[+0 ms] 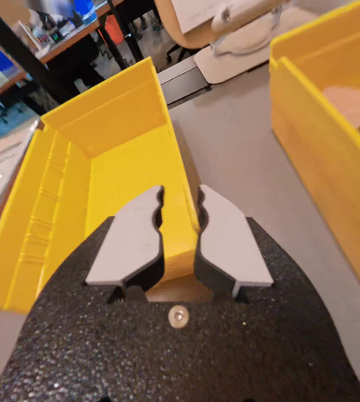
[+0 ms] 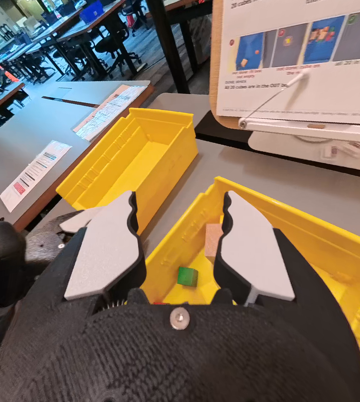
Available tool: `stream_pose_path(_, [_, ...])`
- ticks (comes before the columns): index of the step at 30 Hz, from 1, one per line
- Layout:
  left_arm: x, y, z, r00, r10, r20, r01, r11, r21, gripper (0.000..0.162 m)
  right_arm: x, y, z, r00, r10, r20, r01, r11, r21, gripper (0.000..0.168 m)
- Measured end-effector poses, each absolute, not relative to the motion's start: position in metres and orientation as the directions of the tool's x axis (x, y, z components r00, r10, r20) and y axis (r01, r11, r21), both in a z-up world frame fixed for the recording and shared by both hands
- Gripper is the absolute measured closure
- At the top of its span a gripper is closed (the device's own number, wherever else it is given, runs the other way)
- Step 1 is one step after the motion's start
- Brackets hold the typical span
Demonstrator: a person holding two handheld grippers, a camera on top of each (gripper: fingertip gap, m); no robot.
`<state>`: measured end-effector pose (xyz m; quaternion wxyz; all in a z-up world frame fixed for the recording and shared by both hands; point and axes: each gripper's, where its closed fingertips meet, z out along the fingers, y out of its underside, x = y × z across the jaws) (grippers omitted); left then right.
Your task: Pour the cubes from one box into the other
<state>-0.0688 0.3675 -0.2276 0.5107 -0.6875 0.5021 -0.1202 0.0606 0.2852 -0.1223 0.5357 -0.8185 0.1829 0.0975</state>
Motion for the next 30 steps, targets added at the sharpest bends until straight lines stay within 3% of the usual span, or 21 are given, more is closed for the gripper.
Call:
stream_pose_path(1, [-0.063,0.368,-0.234,0.454,-0.815,-0.360,-0.573,0.042,-0.819,0.140,0.064,0.281,-0.123,0.910,-0.200,-0.363,-0.413,-0.355,-0.839,0.091])
stream_pose_path(4, [-0.058,0.375,-0.232,0.544,-0.782,-0.305,-0.508,-0.018,-0.861,0.159,0.067,0.273,-0.123,0.892,-0.197,-0.407,-0.452,-0.343,-0.824,0.090])
stream_pose_path(10, [-0.063,0.355,-0.169,0.642,-0.690,-0.335,-0.439,0.029,-0.898,0.155,0.064,0.275,-0.097,0.861,-0.132,-0.491,-0.507,-0.293,-0.811,0.090])
stream_pose_path(16, [-0.062,0.294,-0.103,0.614,-0.579,-0.536,-0.480,0.265,-0.836,0.154,0.046,0.293,-0.062,0.842,-0.064,-0.535,-0.530,-0.276,-0.802,0.080])
stream_pose_path(21, [-0.046,0.243,-0.070,0.579,-0.446,-0.682,-0.485,0.483,-0.729,0.155,0.036,0.304,-0.045,0.821,-0.018,-0.571,-0.550,-0.290,-0.783,0.081])
stream_pose_path(23, [-0.037,0.223,-0.061,0.567,-0.429,-0.703,-0.453,0.550,-0.702,0.155,0.032,0.306,-0.047,0.809,0.008,-0.588,-0.554,-0.327,-0.766,0.072])
stream_pose_path(24, [-0.032,0.211,-0.057,0.562,-0.420,-0.712,-0.434,0.582,-0.687,0.155,0.024,0.305,-0.049,0.789,0.060,-0.612,-0.551,-0.372,-0.747,0.083])
stream_pose_path(25, [-0.026,0.201,-0.056,0.550,-0.423,-0.720,-0.422,0.603,-0.676,0.155,0.026,0.303,-0.057,0.782,0.031,-0.622,-0.558,-0.408,-0.723,0.076])
stream_pose_path(26, [-0.020,0.193,-0.059,0.529,-0.422,-0.737,-0.428,0.617,-0.660,0.156,0.034,0.300,-0.064,0.790,-0.015,-0.613,-0.563,-0.416,-0.715,0.089])
stream_pose_path(30, [0.003,0.167,-0.073,0.454,-0.429,-0.781,-0.406,0.681,-0.610,0.158,0.067,0.284,-0.082,0.831,-0.090,-0.549,-0.530,-0.431,-0.731,0.114])
